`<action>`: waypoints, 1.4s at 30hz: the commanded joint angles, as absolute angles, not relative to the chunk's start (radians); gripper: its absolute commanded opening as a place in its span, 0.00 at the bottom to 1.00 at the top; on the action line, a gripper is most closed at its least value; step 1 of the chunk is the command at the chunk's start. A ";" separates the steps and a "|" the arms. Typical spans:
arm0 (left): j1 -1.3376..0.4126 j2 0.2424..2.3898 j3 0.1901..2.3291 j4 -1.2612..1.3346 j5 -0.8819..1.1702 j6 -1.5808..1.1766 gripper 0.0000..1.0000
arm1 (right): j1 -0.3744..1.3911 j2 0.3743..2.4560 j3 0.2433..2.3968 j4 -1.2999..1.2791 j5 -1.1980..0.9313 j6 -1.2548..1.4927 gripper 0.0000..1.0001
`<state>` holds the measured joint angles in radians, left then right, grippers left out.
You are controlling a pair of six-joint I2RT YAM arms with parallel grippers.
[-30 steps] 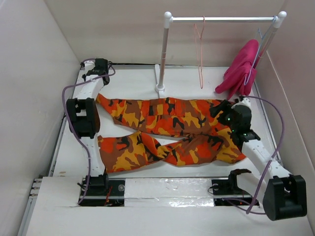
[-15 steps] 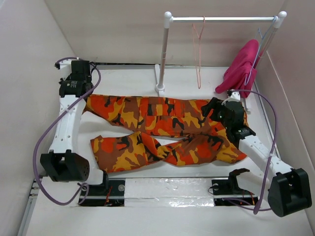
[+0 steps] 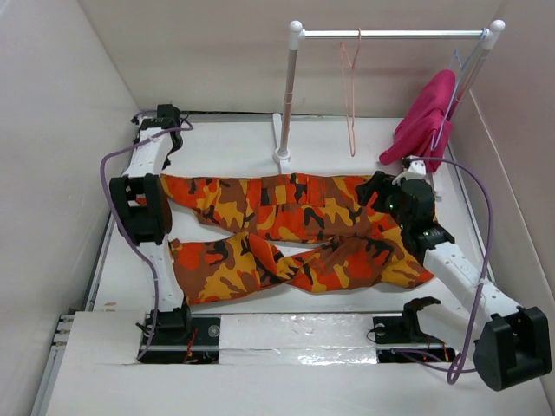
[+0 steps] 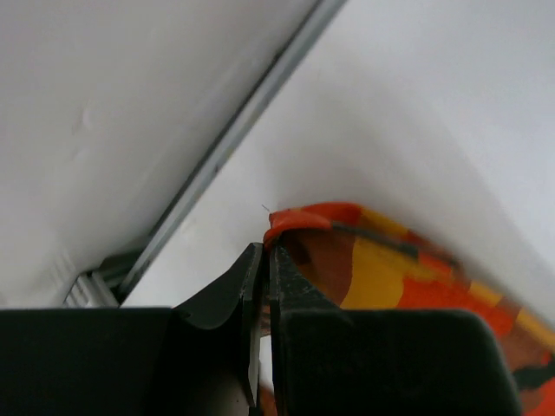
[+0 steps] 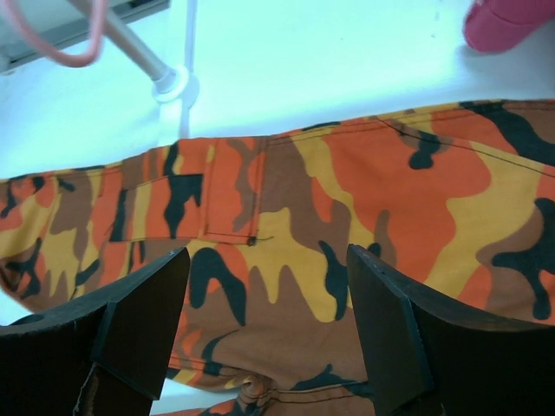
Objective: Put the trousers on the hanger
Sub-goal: Flatten out the trousers at the center of the board.
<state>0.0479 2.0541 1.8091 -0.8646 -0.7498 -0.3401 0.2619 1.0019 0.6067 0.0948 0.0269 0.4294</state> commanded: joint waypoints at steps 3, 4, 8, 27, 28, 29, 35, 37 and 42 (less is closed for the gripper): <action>0.058 2.189 2.114 -0.827 -0.836 -0.276 0.00 | 0.380 0.968 0.630 0.109 0.075 0.393 0.77; 0.058 2.248 2.172 -0.824 -0.841 -0.269 0.00 | 0.403 0.976 0.637 0.103 0.092 0.387 0.77; 0.067 2.353 2.232 -0.775 -0.825 -0.242 0.32 | 0.535 1.011 0.681 0.083 0.135 0.351 0.65; 0.087 1.675 1.407 -0.315 -0.282 -0.498 0.18 | 1.106 1.549 1.162 0.045 0.175 0.178 0.02; 0.113 1.651 1.328 -0.307 -0.241 -0.524 0.12 | 1.106 1.621 1.196 0.035 0.166 0.161 0.09; 0.141 1.644 1.287 -0.287 -0.195 -0.535 0.08 | 1.106 1.658 1.230 0.029 0.161 0.149 0.19; 0.270 1.690 1.158 -0.241 -0.093 -0.558 0.16 | 1.086 1.960 1.554 -0.104 0.132 0.077 0.50; 0.288 1.732 1.166 -0.255 -0.129 -0.558 0.25 | 1.075 2.020 1.652 -0.126 0.106 0.068 0.51; 0.331 1.792 1.189 -0.245 -0.118 -0.574 0.32 | 1.045 2.166 1.796 -0.164 0.051 0.058 0.51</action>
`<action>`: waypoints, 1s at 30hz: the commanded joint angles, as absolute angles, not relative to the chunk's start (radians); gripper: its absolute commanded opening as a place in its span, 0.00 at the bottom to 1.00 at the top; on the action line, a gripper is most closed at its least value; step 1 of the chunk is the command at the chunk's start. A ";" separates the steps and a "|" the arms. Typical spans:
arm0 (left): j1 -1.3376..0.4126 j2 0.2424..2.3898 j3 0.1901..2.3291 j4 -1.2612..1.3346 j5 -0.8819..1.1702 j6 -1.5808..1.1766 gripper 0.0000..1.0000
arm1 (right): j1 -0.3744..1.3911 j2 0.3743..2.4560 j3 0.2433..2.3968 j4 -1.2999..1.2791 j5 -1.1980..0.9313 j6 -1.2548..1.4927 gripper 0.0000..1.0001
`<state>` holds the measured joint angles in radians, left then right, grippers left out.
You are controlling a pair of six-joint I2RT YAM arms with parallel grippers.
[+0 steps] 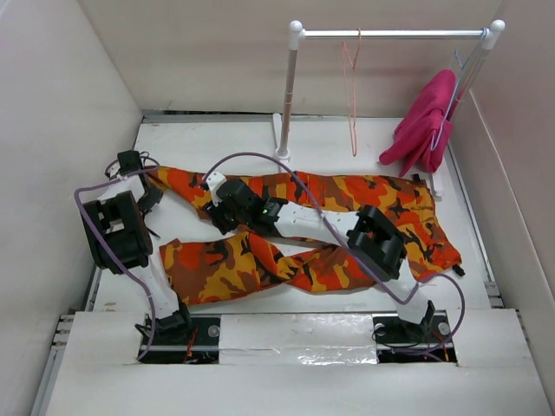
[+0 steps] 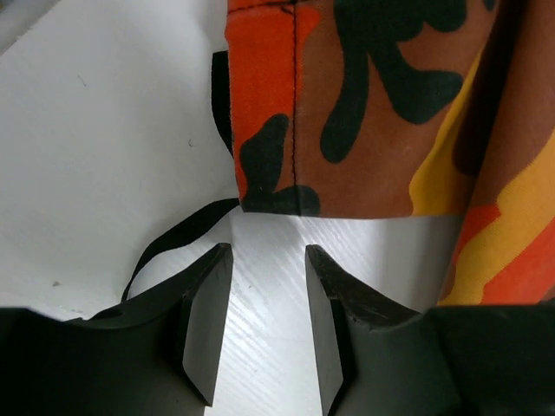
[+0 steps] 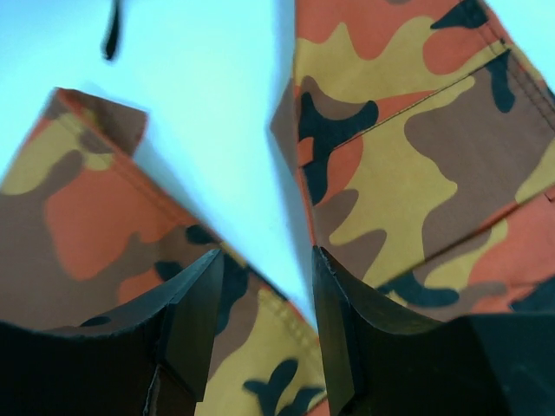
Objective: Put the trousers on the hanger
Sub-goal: Flatten out the trousers at the center of the board.
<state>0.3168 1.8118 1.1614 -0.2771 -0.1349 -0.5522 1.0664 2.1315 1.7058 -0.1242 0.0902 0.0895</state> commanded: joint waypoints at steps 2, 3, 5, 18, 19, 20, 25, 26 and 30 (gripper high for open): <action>0.331 1.816 1.215 -0.244 -0.126 -0.578 0.38 | 1.031 2.190 1.833 -0.164 0.041 0.054 0.51; 0.331 1.828 1.224 -0.247 -0.132 -0.581 0.43 | 1.022 2.204 1.847 -0.166 0.026 0.052 0.51; 0.331 1.861 1.253 -0.252 -0.138 -0.595 0.43 | 1.011 2.244 1.871 -0.172 0.012 0.049 0.51; 0.331 1.971 1.319 -0.215 -0.143 -0.637 0.47 | 0.992 2.417 2.037 -0.222 -0.070 0.049 0.46; 0.331 1.971 1.318 -0.204 -0.146 -0.638 0.47 | 0.992 2.422 2.040 -0.222 -0.075 0.052 0.46; 0.331 1.971 1.307 -0.196 -0.149 -0.635 0.47 | 0.992 2.427 2.042 -0.222 -0.077 0.054 0.46; 0.331 1.974 1.307 -0.160 -0.156 -0.626 0.43 | 0.992 2.459 2.057 -0.221 -0.064 0.060 0.30; 0.331 1.976 1.308 -0.155 -0.150 -0.626 0.37 | 0.983 2.457 2.057 -0.218 -0.064 0.064 0.23; 0.331 1.957 1.321 -0.146 -0.135 -0.594 0.00 | 0.983 2.421 2.034 -0.195 -0.066 0.075 0.05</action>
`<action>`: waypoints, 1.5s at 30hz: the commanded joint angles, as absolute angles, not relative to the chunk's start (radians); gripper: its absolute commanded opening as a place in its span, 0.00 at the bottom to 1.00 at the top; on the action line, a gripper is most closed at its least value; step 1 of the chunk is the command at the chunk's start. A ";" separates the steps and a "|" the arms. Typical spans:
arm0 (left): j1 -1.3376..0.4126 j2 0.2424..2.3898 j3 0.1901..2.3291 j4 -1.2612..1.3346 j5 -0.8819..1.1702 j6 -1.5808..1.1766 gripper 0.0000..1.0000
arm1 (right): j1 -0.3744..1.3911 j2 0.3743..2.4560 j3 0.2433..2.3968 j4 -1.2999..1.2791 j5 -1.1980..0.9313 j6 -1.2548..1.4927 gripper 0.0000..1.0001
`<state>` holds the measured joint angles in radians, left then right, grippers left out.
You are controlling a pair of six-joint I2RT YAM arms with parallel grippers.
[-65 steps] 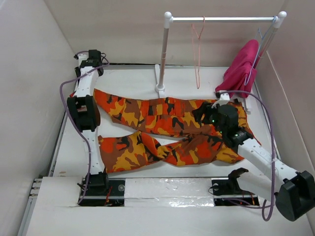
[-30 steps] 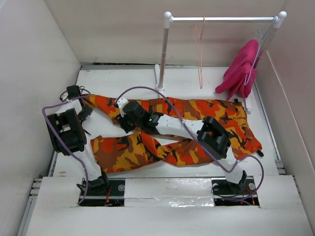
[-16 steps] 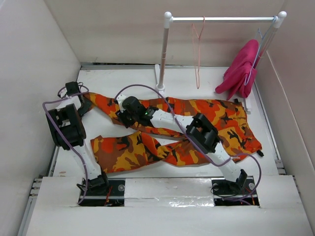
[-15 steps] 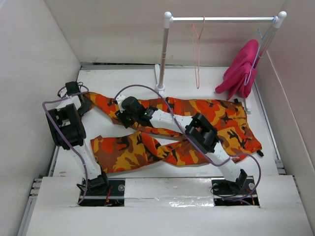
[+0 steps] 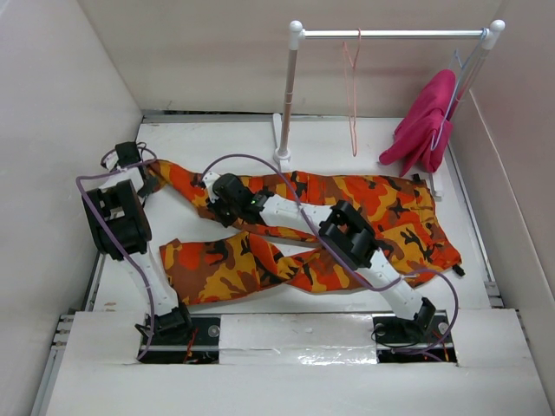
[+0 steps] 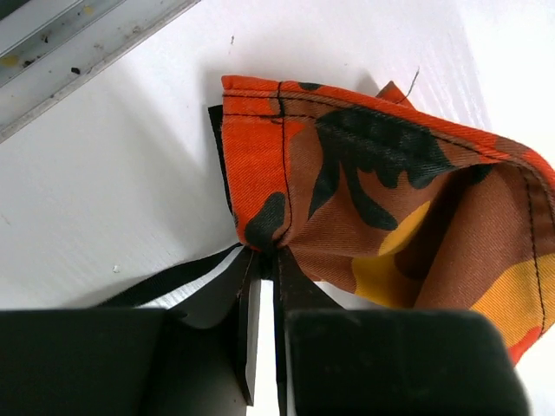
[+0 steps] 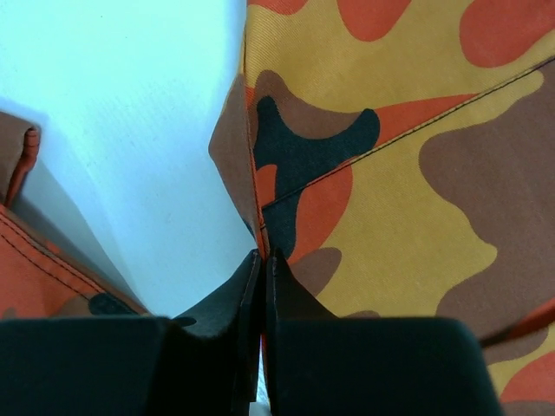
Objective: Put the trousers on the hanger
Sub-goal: Flatten out the trousers at the center of the board.
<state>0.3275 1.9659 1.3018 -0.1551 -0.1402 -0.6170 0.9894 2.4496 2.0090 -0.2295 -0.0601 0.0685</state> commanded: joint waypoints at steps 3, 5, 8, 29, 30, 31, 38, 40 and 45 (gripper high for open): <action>0.331 1.916 1.361 -0.170 -0.146 -0.562 0.00 | 0.983 2.373 2.005 -0.195 -0.049 0.069 0.03; 0.331 1.876 1.402 -0.205 -0.155 -0.525 0.00 | 0.983 2.343 1.974 -0.199 -0.041 0.055 0.02; 0.331 1.835 1.472 -0.281 -0.178 -0.480 0.00 | 0.983 2.278 1.913 -0.198 -0.028 0.037 0.02; 0.425 1.858 1.703 -0.655 -0.472 -0.327 0.00 | 1.032 2.140 1.680 -0.138 -0.097 0.074 0.02; 0.425 1.864 1.715 -0.658 -0.492 -0.327 0.00 | 1.076 2.167 1.689 -0.138 -0.095 0.078 0.12; 0.425 1.882 1.736 -0.684 -0.503 -0.333 0.00 | 1.097 2.180 1.701 -0.140 -0.091 0.087 0.17; 0.373 1.894 1.887 -0.735 -0.477 -0.360 0.39 | 1.109 2.146 1.727 -0.170 -0.107 0.089 0.61; 0.326 1.893 1.894 -0.727 -0.459 -0.364 0.40 | 1.056 2.096 1.675 -0.155 -0.115 0.092 0.62; 0.181 1.859 1.826 -0.655 -0.492 -0.362 0.39 | 0.928 1.979 1.572 -0.110 -0.072 0.109 0.40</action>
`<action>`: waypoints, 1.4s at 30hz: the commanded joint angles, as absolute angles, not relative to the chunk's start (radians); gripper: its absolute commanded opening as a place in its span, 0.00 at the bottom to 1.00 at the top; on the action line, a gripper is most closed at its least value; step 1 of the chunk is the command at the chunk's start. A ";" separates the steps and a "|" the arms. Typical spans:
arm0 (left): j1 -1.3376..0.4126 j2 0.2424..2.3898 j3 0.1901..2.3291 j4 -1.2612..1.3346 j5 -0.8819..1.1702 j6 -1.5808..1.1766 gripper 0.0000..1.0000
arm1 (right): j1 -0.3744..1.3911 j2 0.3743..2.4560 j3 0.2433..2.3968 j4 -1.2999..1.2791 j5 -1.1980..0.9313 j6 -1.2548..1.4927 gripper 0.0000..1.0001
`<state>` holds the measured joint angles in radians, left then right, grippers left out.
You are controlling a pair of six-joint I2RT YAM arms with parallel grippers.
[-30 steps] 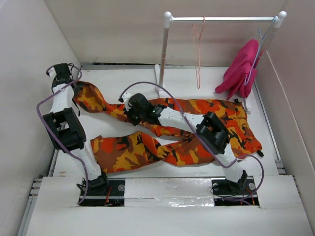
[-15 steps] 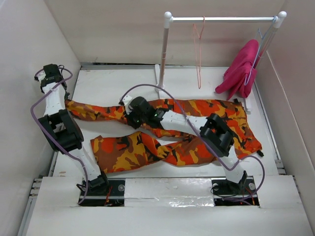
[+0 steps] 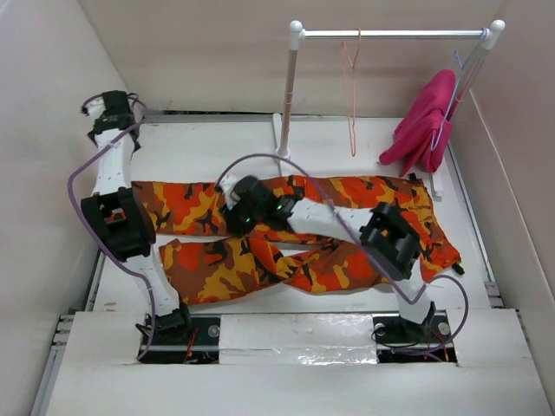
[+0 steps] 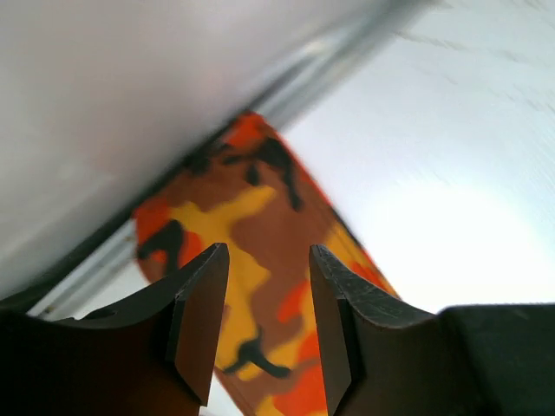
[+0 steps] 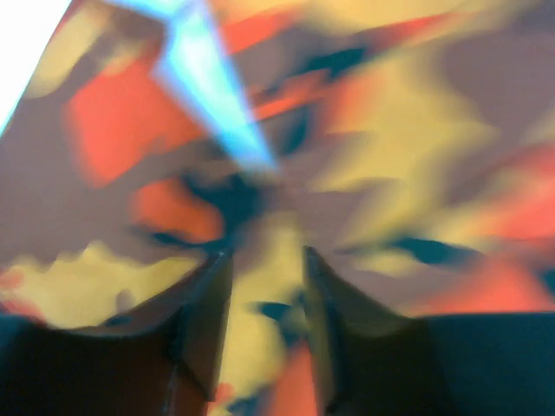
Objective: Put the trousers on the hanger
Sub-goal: Flatten out the trousers at the center of the board.
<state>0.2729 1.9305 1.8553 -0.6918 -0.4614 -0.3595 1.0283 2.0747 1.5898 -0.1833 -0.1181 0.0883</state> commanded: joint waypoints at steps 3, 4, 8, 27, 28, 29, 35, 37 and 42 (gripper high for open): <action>0.075 1.826 1.738 -0.585 -0.477 -0.367 0.37 | 0.852 1.997 1.569 -0.162 -0.081 0.120 0.00; 0.052 1.807 1.717 -0.556 -0.466 -0.374 0.35 | 0.839 1.996 1.560 -0.160 -0.080 0.123 0.00; -0.049 1.700 1.564 -0.436 -0.312 -0.412 0.15 | 0.848 1.916 1.397 -0.074 -0.107 0.169 0.00; -0.147 0.853 1.059 -0.236 -0.040 -0.422 0.16 | 1.442 1.976 1.302 0.032 0.190 0.035 0.75; -0.147 0.835 1.054 -0.245 -0.041 -0.417 0.16 | 1.454 2.015 1.325 0.020 0.218 0.035 0.75; -0.147 0.828 1.046 -0.248 -0.041 -0.413 0.17 | 1.454 2.032 1.363 0.003 0.225 0.035 0.75; -0.147 0.782 1.034 -0.245 -0.015 -0.408 0.17 | 1.454 2.086 1.411 0.005 0.429 0.072 0.63; -0.147 0.773 1.023 -0.238 -0.005 -0.408 0.17 | 1.454 2.086 1.420 0.012 0.487 0.080 0.38; -0.147 0.767 0.983 -0.227 0.028 -0.405 0.17 | 1.454 2.025 1.434 0.023 0.578 0.069 0.00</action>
<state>-0.1493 0.7807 1.0039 -0.2726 -0.0055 -0.4198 1.4528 2.0869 1.3869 -0.0002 0.4568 0.0715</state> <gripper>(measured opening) 0.168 0.026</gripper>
